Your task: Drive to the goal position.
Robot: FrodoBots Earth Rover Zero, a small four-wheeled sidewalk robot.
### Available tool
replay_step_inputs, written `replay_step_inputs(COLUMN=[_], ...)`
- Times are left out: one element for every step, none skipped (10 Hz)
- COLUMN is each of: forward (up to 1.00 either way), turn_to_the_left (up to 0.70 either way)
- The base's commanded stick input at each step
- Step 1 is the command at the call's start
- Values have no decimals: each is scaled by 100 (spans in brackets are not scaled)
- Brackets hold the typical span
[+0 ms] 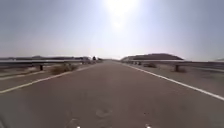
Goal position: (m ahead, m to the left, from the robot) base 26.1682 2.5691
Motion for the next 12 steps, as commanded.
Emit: replay_step_inputs(forward=[70, 70, 70, 70, 70, 70, 70, 70, 70, 70, 70, 70], turn_to_the_left=[0, 0, 0, 0, 0, 0, 0, 0, 0, 0, 0, 0])
